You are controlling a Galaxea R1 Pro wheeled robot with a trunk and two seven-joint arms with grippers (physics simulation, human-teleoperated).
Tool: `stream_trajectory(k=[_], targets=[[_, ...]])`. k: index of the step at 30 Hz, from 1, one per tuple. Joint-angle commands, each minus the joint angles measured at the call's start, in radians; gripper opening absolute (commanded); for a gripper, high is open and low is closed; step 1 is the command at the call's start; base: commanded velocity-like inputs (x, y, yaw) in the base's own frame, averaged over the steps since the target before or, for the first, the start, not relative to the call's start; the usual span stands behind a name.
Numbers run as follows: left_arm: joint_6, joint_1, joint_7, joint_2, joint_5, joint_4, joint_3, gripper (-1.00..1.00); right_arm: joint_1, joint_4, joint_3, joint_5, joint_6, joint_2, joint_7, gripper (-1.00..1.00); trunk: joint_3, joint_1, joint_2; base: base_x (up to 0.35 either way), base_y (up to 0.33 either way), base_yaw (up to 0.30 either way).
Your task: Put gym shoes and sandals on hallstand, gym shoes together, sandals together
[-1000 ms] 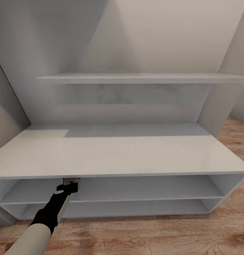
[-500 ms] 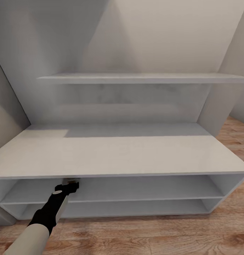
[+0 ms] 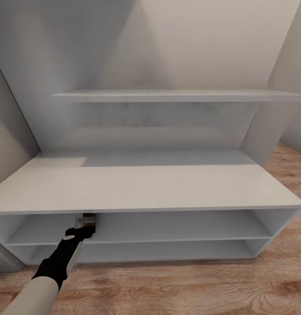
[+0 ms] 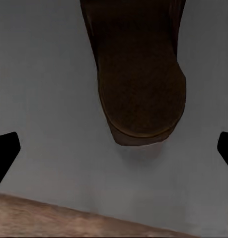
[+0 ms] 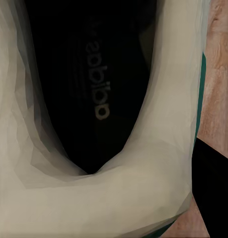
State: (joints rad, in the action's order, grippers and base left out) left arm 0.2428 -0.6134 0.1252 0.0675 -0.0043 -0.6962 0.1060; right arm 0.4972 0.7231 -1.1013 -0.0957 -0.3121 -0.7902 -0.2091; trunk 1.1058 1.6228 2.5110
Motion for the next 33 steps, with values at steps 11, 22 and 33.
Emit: stream_trajectory(k=[11,22,33], targets=[[0.005,0.0,0.002,0.0,0.0,-0.002,0.0,1.0,0.001,0.001,-0.004,-0.01,-0.007,0.0,-0.003,-1.0,0.001,-0.001,0.0,-0.33,0.0,0.0],[-0.09,0.003,0.001,-0.001,0.003,0.029,-0.003,1.0,0.001,0.001,-0.004,-0.01,-0.005,0.0,-0.002,-1.0,0.001,-0.001,0.0,-0.128,0.0,0.0],[-0.525,0.006,-0.003,-0.001,0.008,0.393,0.0,1.0,0.001,0.001,-0.003,-0.01,-0.007,0.0,0.0,-1.0,0.001,-0.001,0.0,-0.048,0.0,0.0]])
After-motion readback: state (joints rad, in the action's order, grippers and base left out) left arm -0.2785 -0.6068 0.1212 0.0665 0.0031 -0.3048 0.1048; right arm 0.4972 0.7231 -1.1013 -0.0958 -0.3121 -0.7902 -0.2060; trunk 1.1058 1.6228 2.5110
